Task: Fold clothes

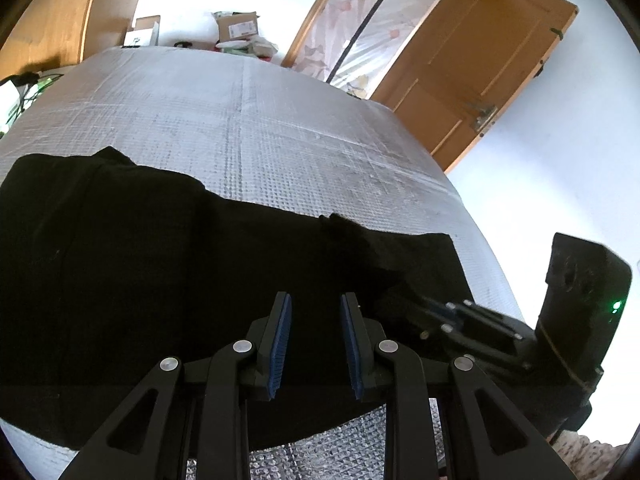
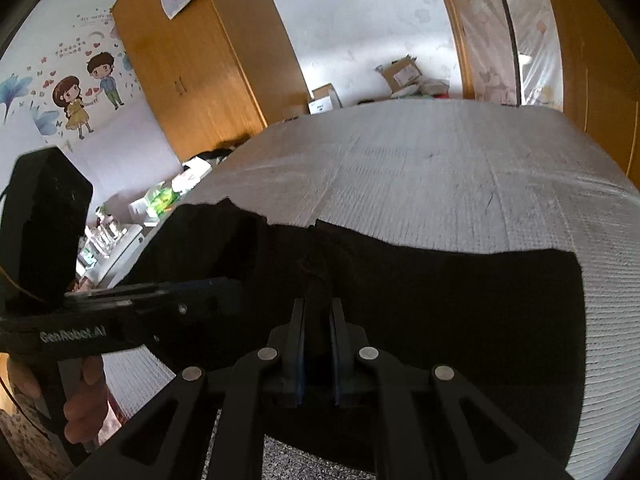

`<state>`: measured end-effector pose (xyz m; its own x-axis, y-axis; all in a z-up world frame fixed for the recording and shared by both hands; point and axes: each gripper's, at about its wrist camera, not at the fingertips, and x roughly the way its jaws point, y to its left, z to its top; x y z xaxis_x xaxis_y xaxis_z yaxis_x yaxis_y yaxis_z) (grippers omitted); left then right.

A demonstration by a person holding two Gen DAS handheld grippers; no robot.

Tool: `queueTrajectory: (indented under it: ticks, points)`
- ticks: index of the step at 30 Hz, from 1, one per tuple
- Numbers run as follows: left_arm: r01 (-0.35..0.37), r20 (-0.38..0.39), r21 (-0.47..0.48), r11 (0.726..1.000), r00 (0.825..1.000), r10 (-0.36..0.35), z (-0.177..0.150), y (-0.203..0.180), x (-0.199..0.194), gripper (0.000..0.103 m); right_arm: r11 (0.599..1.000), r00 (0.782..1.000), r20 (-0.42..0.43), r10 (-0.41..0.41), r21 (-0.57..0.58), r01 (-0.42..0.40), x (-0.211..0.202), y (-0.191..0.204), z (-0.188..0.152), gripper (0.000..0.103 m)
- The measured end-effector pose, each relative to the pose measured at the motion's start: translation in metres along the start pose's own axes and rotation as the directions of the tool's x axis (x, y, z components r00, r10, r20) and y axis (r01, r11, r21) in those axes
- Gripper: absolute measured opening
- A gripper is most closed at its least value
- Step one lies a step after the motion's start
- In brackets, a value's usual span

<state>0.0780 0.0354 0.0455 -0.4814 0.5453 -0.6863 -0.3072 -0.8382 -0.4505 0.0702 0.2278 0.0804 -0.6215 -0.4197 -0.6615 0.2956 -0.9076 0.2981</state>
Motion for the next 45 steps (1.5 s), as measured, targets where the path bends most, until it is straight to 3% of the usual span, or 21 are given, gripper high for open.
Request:
queueTrajectory:
  ticks: [7,14,19,23,28,35,39,42,45]
  points:
    - [-0.014,0.017,0.015,1.000,1.000,0.014,0.006,-0.009,-0.002,0.026,0.997,0.998,-0.042,0.053,0.067,-0.050,0.006,-0.002,-0.010,0.016]
    - [-0.009,0.042,0.050,0.999,0.999,0.007,0.017,-0.026,-0.003,0.026,0.993,0.993,-0.029,0.115,0.034,-0.114,-0.016,0.004,-0.017,0.016]
    - [0.014,0.042,0.087,0.996,0.999,-0.018,0.024,-0.043,0.002,0.026,0.997,0.997,0.053,0.060,0.049,-0.063,-0.057,-0.020,-0.019,0.016]
    - [0.034,-0.008,0.126,0.991,0.999,-0.033,0.020,-0.053,0.021,0.026,0.986,0.990,0.062,-0.123,0.122,0.115,-0.068,-0.053,-0.025,0.016]
    - [-0.021,-0.093,0.168,0.986,0.995,0.037,0.003,-0.052,0.042,0.026,0.969,0.979,0.030,-0.202,0.154,0.195,-0.064,-0.073,-0.035,0.016]
    - [-0.113,-0.131,0.166,0.980,0.982,0.136,-0.008,-0.033,0.045,0.026,0.961,0.978,0.006,-0.210,0.184,0.205,-0.061,-0.092,-0.047,0.013]
    - [-0.122,-0.109,0.157,0.980,0.984,0.140,-0.006,-0.033,0.034,0.026,0.960,0.976,0.007,-0.216,0.186,0.211,-0.064,-0.091,-0.051,0.013]
    - [-0.111,-0.067,0.142,0.984,0.990,0.121,-0.003,-0.039,0.022,0.026,0.959,0.974,0.016,-0.225,0.180,0.219,-0.070,-0.088,-0.052,0.013]
    - [-0.053,0.004,0.121,0.991,0.999,0.053,0.004,-0.045,0.005,0.026,0.960,0.974,0.035,-0.226,0.175,0.217,-0.075,-0.086,-0.050,0.013]
